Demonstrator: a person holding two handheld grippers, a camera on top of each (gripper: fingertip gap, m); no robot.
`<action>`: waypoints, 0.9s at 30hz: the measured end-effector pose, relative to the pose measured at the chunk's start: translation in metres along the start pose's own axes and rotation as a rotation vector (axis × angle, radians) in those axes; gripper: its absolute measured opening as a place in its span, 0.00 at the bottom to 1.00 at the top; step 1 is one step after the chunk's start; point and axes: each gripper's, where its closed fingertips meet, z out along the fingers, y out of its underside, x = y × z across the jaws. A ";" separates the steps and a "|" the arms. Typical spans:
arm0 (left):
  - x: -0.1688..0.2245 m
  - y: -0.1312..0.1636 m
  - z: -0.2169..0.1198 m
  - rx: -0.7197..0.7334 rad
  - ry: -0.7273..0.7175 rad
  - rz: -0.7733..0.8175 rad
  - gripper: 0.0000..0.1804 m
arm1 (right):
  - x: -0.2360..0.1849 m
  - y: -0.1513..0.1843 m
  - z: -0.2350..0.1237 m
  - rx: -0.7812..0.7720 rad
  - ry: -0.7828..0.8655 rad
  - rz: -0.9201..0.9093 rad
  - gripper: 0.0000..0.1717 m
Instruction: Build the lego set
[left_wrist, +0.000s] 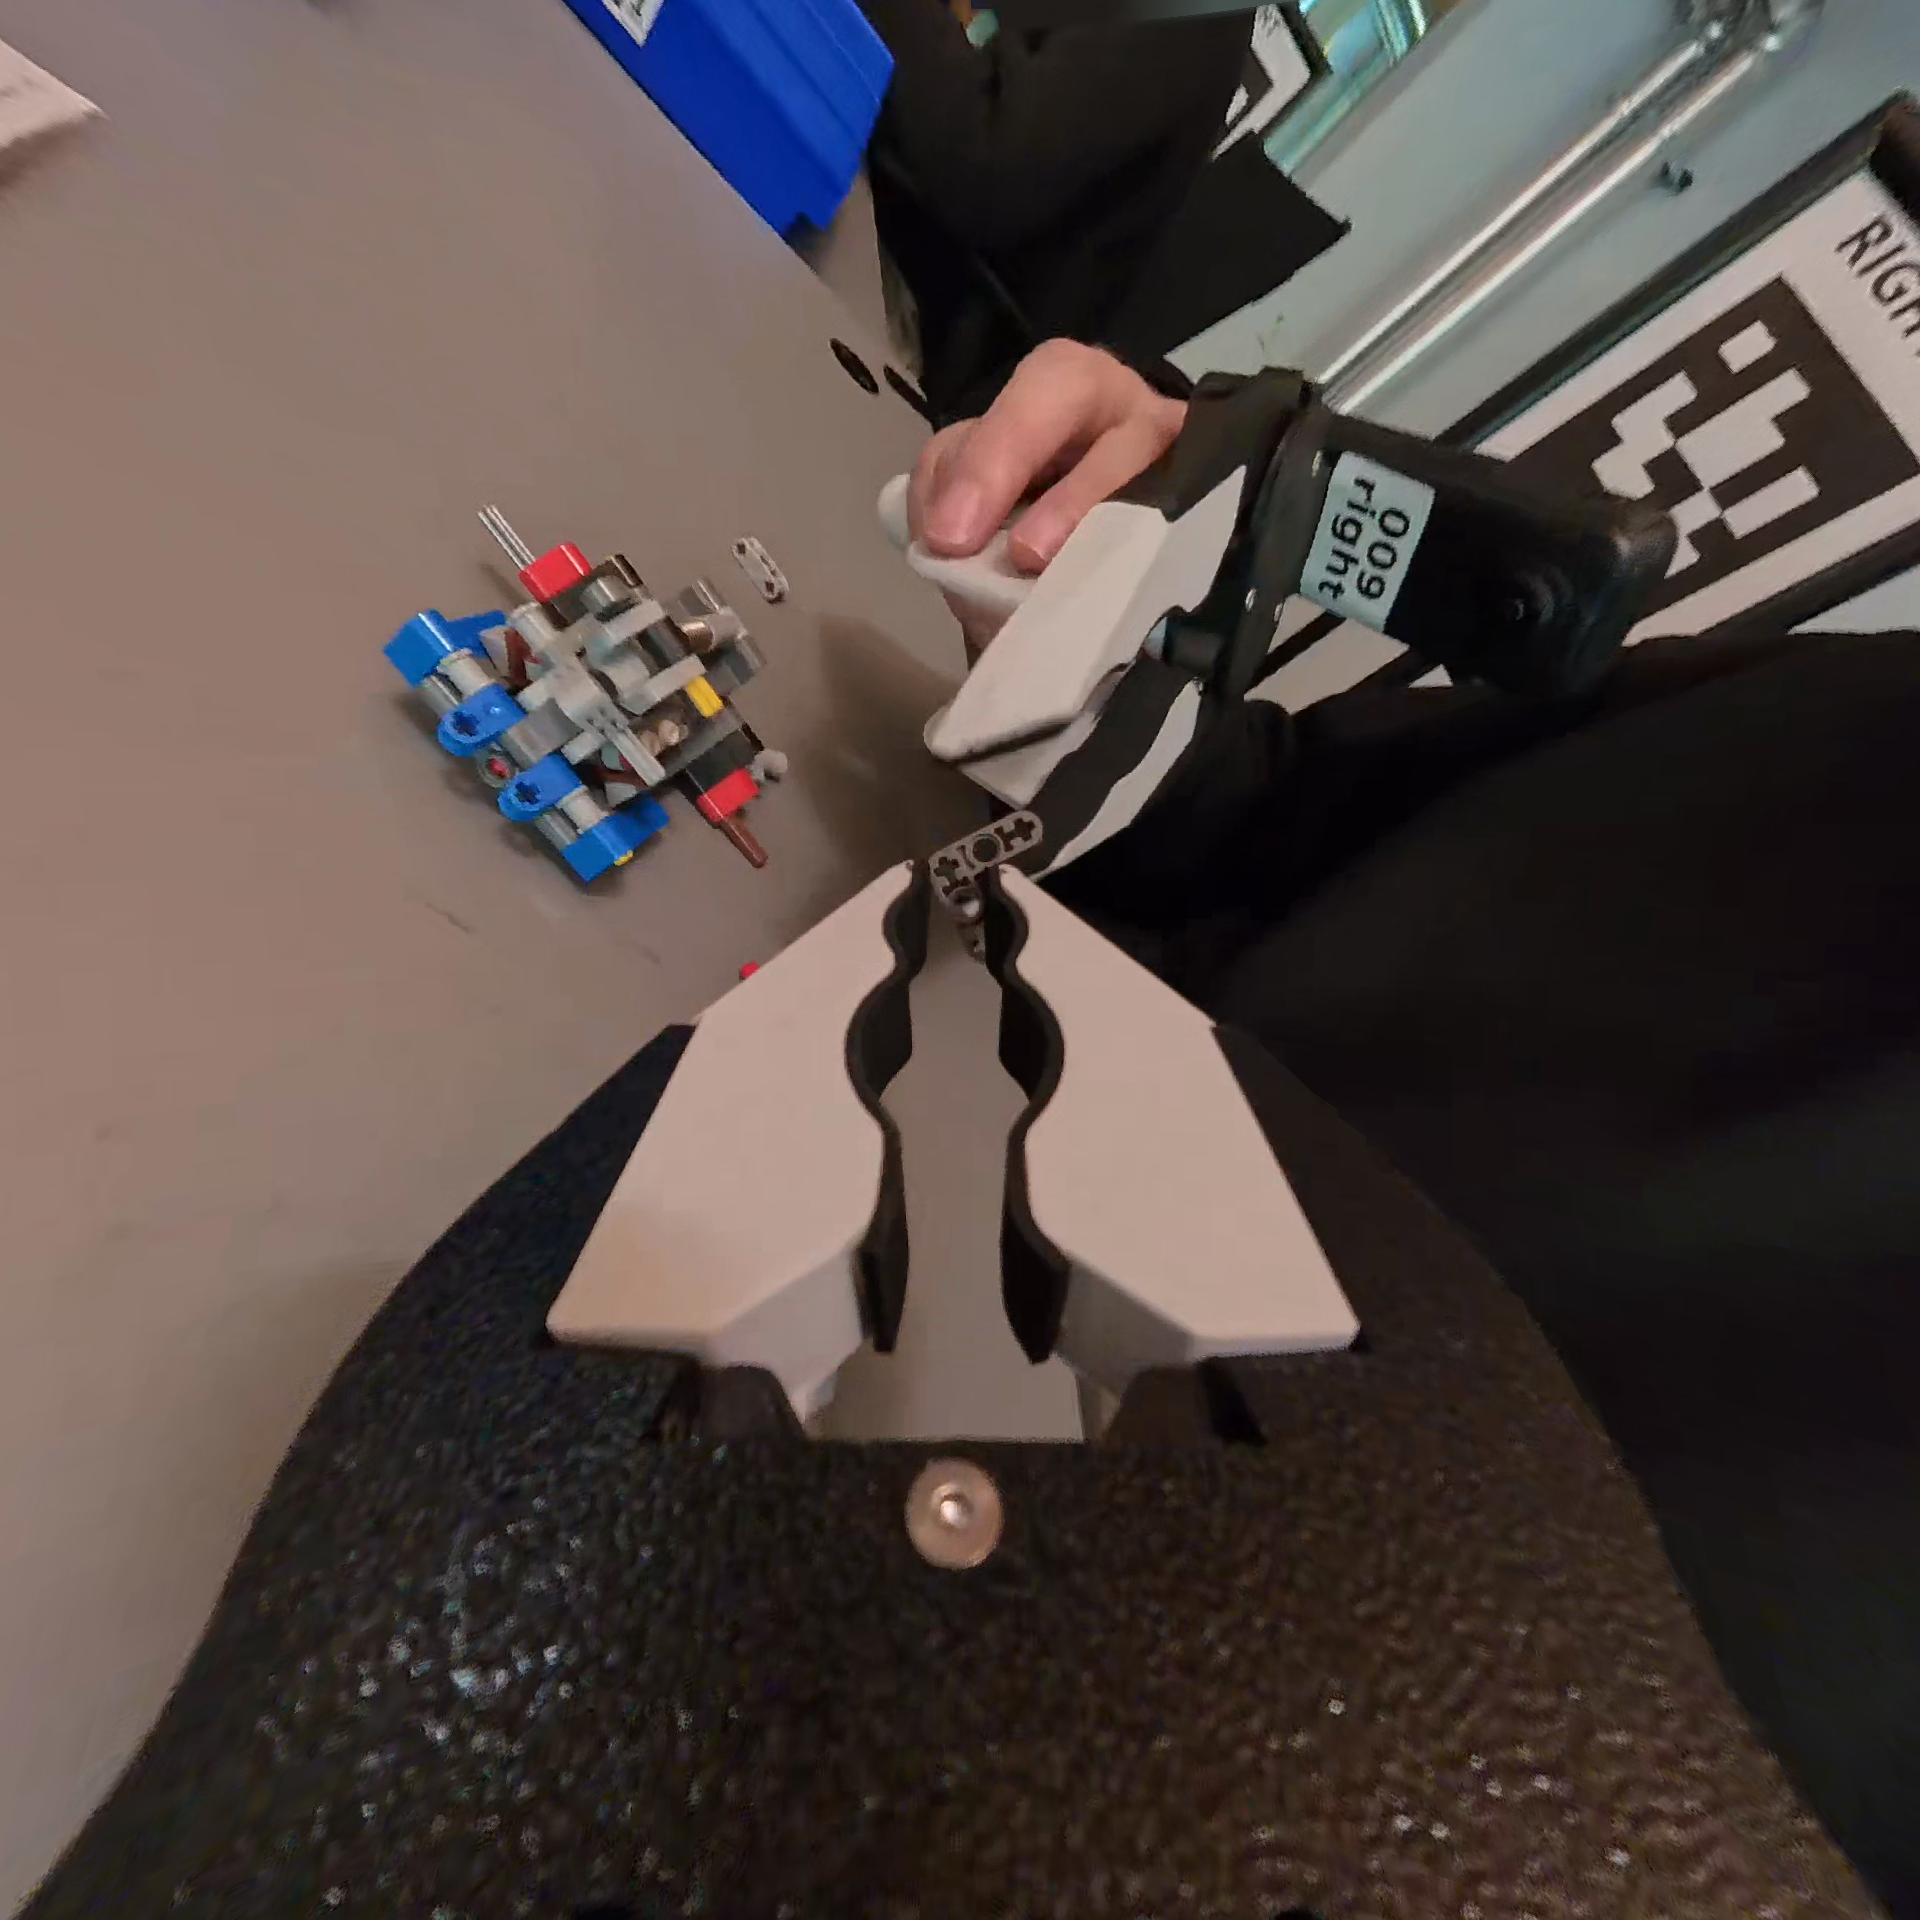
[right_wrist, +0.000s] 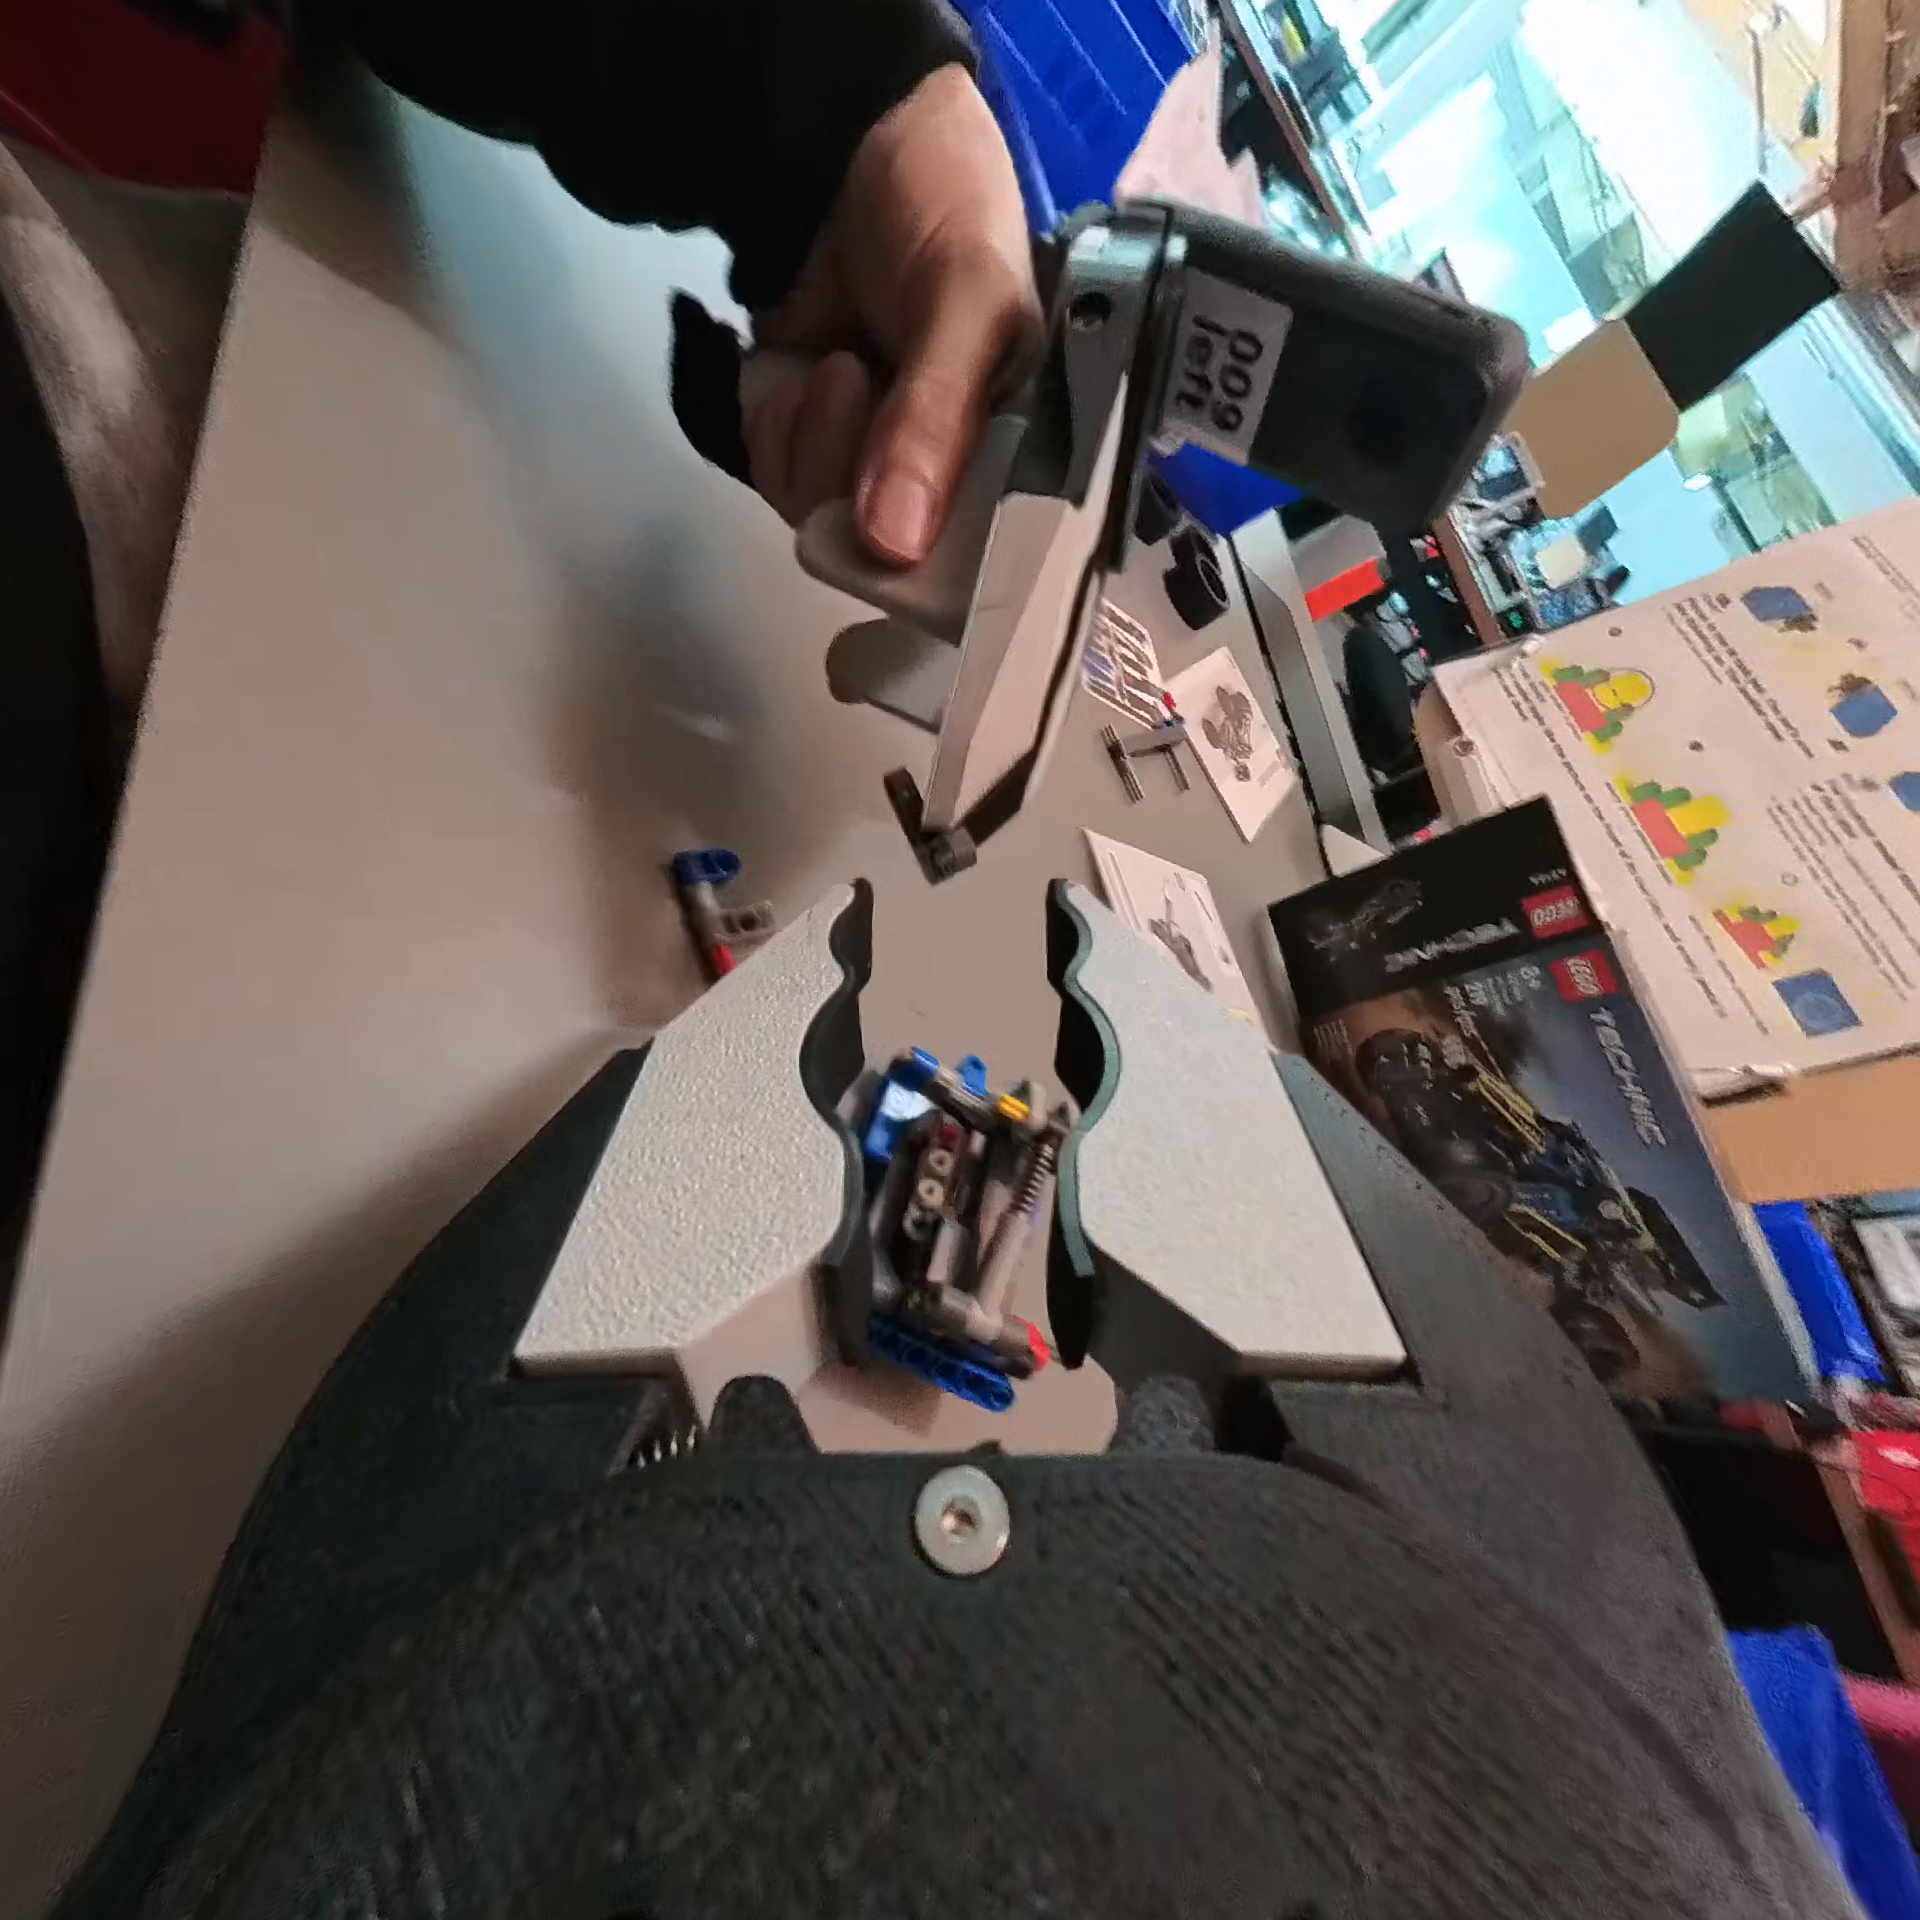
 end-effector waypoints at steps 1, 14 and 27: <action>0.000 0.001 0.001 -0.009 -0.001 0.005 0.04 | -0.006 -0.004 0.001 0.026 -0.035 0.015 0.16; -0.005 -0.010 -0.002 -0.005 -0.401 0.666 0.07 | -0.002 0.017 -0.005 -0.045 -0.027 0.608 0.00; -0.016 -0.004 0.019 -0.129 -0.407 0.853 0.06 | -0.001 0.013 -0.010 0.032 -0.067 0.560 0.00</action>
